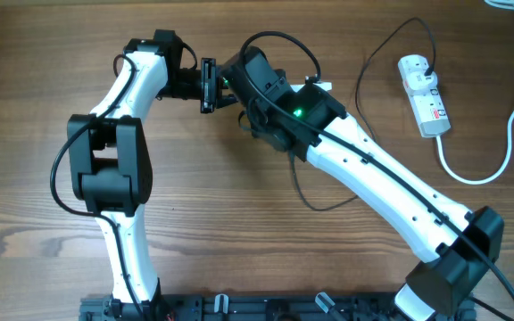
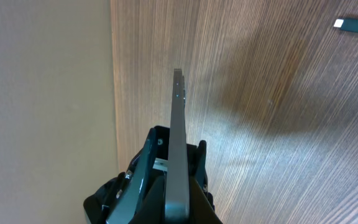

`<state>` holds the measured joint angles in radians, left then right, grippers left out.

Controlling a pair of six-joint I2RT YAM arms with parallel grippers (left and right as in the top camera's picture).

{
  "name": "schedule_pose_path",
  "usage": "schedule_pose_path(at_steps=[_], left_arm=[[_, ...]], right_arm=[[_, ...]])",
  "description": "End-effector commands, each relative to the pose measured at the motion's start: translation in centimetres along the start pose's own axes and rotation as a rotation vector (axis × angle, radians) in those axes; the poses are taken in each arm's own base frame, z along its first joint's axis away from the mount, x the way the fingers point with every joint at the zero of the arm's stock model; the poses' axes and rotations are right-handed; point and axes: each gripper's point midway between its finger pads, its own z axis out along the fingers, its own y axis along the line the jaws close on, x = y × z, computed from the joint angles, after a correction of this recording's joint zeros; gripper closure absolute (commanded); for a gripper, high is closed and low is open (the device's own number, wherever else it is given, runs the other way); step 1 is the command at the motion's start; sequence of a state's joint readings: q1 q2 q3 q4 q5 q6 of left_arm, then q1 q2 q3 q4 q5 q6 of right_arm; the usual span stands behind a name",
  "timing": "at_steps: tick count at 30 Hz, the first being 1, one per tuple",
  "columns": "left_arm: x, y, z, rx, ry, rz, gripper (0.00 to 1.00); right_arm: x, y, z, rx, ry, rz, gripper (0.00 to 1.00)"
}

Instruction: Plug charger to phone and switch on socket

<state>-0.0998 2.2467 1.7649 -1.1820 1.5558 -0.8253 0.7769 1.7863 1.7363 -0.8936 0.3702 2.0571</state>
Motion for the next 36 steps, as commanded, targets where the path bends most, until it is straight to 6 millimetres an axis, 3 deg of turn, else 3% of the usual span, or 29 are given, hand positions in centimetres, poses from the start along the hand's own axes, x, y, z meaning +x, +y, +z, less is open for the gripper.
schedule_pose_path(at_steps=[1,8,11,14,18,20,22,25,28,32,36], left_arm=[[1.9,-1.3,-0.2,0.016,0.014,0.051,0.69],[1.9,-1.3,-0.2,0.016,0.014,0.051,0.83],[1.9,-1.3,-0.2,0.016,0.014,0.050,0.96],[1.9,-1.3,-0.2,0.016,0.014,0.051,0.96],[1.9,-1.3,-0.2,0.016,0.014,0.051,0.96],[1.9,-1.3,-0.2,0.016,0.014,0.053,0.96],[1.8,-1.4,-0.2,0.016,0.014,0.074,0.96],[1.5,-1.8,-0.4,0.020,0.011,0.137,0.96],[0.6,-2.2,-0.8,0.011,-0.022,0.213,0.96],[-3.0,-2.6,-2.0,-0.066,-0.200,0.408,0.96],[-3.7,-3.3,-2.4,-0.097,-0.241,0.626,0.96]], right_arm=[[-0.1,1.2,-1.2,-0.045,0.011,0.032,0.96],[0.1,1.3,-1.2,-0.045,0.023,0.035,0.96],[0.2,1.2,-1.2,-0.042,0.030,0.033,0.96],[0.2,1.3,-1.2,-0.043,0.030,0.031,0.93],[0.5,1.9,-1.3,-0.071,0.039,-0.067,0.69],[0.7,2.7,-1.4,-0.104,0.042,-0.143,0.42],[0.4,3.5,-2.0,-0.139,0.026,-0.213,0.30],[-1.8,5.1,-4.4,-0.206,-0.071,-0.340,0.14],[-4.0,6.7,-8.2,-0.275,-0.134,-0.481,0.09],[-7.5,8.2,-12.2,-0.311,-0.238,-0.842,0.05],[-13.0,6.1,-12.2,-0.150,-0.241,-1.025,0.02]])
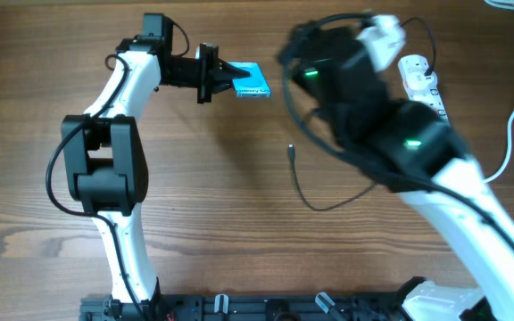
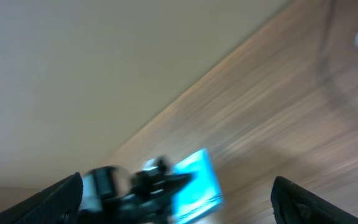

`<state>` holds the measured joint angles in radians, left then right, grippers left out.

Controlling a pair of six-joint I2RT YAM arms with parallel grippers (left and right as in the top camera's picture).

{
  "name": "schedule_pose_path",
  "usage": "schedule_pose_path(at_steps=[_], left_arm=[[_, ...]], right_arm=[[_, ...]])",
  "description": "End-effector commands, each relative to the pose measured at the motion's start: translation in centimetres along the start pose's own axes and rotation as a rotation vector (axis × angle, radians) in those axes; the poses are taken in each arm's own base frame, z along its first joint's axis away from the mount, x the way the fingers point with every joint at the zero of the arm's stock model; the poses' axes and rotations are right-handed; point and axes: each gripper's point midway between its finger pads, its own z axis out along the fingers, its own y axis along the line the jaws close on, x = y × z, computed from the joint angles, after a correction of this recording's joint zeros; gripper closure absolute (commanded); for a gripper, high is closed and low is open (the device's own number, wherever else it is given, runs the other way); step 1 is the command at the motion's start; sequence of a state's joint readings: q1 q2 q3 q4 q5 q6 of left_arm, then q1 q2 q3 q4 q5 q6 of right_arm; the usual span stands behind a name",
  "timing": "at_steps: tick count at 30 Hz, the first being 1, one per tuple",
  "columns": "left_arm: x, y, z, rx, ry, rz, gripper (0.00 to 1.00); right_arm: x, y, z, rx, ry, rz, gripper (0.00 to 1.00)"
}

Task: Plug charger to phone and switch on socket
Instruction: 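Release the right gripper and move it toward the black cable end, then lower the right gripper over the USB-C plug and grasp it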

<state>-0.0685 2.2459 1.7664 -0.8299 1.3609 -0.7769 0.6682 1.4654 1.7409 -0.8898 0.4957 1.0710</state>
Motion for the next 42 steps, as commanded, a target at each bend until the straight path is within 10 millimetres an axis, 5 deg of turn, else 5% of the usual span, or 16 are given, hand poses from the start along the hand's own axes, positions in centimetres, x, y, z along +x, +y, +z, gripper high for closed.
schedule_pose_path(at_steps=[1,7,11,16,20,22,23,24,26,28,30,33,42], left_arm=[[0.3,-1.9,-0.8,-0.014,-0.052,0.280,0.96],[2.7,-5.4,-2.2,-0.084,-0.159,0.654,0.96],[0.3,-5.8,-4.7,-0.274,-0.422,0.653,0.96],[-1.6,-4.9,-7.4,-0.374,-0.538,0.655,0.96],[-4.9,-2.4,-13.6,-0.534,-0.785,0.492,0.96],[-5.0,-1.6,-14.9,-0.551,-0.798,0.460,0.96],[-5.0,-1.3,-15.4,-0.561,-0.797,0.456,0.96],[-4.9,-1.1,-15.7,-0.579,-0.786,0.483,0.96],[-5.0,-0.9,-15.8,-0.605,-0.784,0.507,0.96],[-5.3,-0.6,-16.3,-0.637,-0.808,0.504,0.96],[-5.3,-0.6,-16.5,-0.643,-0.815,0.502,0.96],[-5.3,-0.5,-16.5,-0.645,-0.813,0.499,0.96],[-5.1,-0.2,-16.4,-0.650,-0.804,0.487,0.96]], right_arm=[[-2.0,-5.0,0.7,0.114,0.081,-0.299,0.02],[-0.3,-11.9,3.5,0.185,0.416,-0.391,0.02],[2.3,-13.7,6.2,0.259,0.509,-0.289,0.00],[9.9,-15.2,8.2,0.209,0.803,-0.497,0.00],[15.3,-17.7,9.9,0.299,0.916,-0.527,0.03],[17.6,-18.7,10.7,0.309,0.953,-0.559,0.13],[18.6,-19.1,10.9,0.308,0.971,-0.580,0.24],[20.1,-19.6,11.2,0.306,0.995,-0.609,0.52],[21.6,-20.0,11.3,0.304,1.013,-0.632,0.67],[22.8,-19.9,11.4,0.291,1.020,-0.657,0.52],[23.3,-19.4,11.9,0.267,1.006,-0.668,0.47],[23.6,-19.0,13.5,0.252,0.959,-0.689,0.66],[25.2,-20.9,15.5,0.303,0.969,-0.709,0.67]])
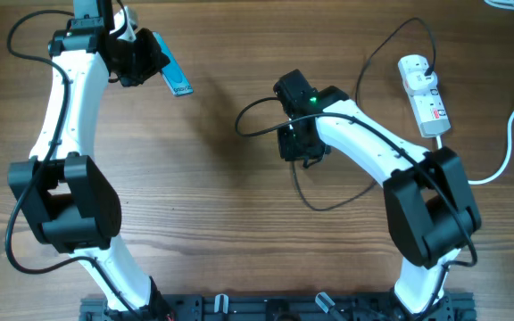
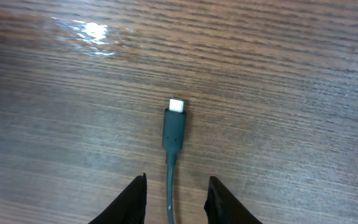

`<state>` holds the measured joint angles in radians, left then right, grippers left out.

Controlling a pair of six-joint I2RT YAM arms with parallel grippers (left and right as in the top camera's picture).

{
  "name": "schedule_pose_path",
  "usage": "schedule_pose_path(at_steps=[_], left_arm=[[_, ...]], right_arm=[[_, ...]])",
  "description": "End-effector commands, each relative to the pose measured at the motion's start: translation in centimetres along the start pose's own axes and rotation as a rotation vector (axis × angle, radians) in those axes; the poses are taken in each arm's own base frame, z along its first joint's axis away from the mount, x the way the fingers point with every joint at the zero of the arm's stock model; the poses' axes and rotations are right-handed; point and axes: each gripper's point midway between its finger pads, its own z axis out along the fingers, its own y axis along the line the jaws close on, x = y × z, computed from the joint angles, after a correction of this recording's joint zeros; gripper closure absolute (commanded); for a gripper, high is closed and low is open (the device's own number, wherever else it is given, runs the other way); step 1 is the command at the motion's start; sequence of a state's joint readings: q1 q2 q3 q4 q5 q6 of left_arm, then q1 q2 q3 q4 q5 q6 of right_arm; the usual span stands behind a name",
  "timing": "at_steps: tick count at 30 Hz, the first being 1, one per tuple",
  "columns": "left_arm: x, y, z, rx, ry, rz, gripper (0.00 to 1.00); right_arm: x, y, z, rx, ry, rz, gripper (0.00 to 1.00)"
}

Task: Plug charger to phone and switch on socket
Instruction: 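Lower the right gripper over the USB-C plug and grasp it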

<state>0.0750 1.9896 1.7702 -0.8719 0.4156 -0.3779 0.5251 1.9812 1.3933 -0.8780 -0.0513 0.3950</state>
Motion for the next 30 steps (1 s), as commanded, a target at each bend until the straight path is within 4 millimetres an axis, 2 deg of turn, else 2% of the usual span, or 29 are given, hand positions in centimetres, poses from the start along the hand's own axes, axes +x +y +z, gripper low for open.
schedule_pose_path(at_steps=[1,6,9,18,22,24,30], left_arm=[[-0.3,-0.5,-0.4,0.009,-0.011,0.031,0.96],[-0.3,-0.5,-0.4,0.008,-0.011,0.031,0.96],[-0.3,-0.5,-0.4,0.008,-0.011,0.031,0.96],[-0.2,-0.7,-0.4,0.019,-0.007,0.031,0.96],[-0.2,-0.7,-0.4,0.019,-0.007,0.031,0.96],[-0.3,-0.7,-0.4,0.020,-0.009,0.032,0.96],[-0.4,-0.7,-0.4,0.022,-0.013,0.034,0.96]], right_arm=[[0.5,-0.8,1.6,0.050,0.026,-0.006,0.67],[0.1,-0.5,2.2,0.039,0.018,-0.011,0.70],[0.5,0.2,2.3,-0.003,0.040,-0.092,0.70],[0.6,-0.2,2.4,0.015,0.042,-0.044,0.76],[1.7,-0.6,3.2,0.023,0.064,-0.001,0.76],[1.9,-0.7,3.5,0.026,0.068,-0.001,0.80],[1.5,0.0,3.5,-0.012,0.057,-0.004,0.78]])
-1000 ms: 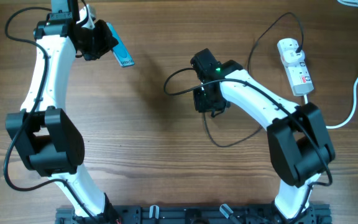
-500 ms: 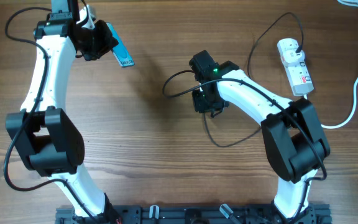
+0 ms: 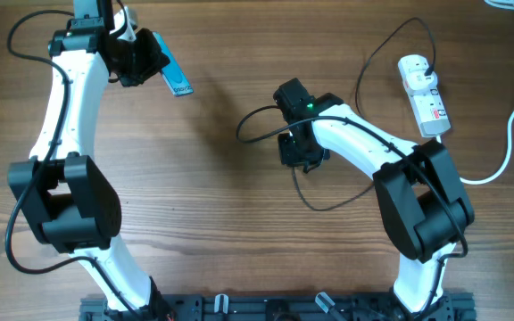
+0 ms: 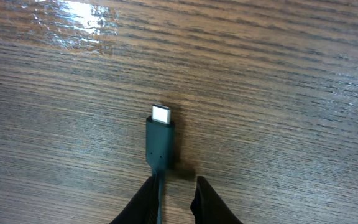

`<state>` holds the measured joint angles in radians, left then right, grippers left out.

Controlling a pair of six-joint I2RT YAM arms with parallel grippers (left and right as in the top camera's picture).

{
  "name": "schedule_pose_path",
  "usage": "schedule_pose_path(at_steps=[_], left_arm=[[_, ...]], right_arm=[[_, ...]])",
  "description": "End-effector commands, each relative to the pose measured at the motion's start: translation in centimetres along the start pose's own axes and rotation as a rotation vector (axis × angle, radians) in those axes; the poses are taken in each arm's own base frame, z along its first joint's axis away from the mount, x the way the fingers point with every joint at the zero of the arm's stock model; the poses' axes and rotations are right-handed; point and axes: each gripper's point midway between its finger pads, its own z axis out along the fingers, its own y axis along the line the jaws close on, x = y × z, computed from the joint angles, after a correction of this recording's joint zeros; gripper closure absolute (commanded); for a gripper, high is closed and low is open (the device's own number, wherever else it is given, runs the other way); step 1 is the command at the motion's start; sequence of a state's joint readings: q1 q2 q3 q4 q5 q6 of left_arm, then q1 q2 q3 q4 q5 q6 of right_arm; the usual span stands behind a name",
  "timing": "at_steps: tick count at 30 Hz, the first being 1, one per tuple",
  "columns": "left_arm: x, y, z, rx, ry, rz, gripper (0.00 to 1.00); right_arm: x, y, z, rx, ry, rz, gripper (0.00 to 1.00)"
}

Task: Plug charger to phone and switch on socket
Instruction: 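Lower the right gripper over the USB-C plug and grasp it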

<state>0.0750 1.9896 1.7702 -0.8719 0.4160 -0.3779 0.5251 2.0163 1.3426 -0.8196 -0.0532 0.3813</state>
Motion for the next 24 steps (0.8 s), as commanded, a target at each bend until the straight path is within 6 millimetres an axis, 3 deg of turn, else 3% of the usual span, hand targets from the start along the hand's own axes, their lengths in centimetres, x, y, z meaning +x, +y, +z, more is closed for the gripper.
schedule_pose_path(at_steps=[1,24], left_arm=[[-0.37,-0.72,-0.38,0.021,-0.013,0.034,0.96],[-0.36,-0.72,-0.38,0.021,-0.013,0.034,0.96]], right_arm=[[0.74,0.58,1.14,-0.030,0.034,0.008,0.78],[0.70,0.98,1.12,-0.051,0.034,0.010,0.76]])
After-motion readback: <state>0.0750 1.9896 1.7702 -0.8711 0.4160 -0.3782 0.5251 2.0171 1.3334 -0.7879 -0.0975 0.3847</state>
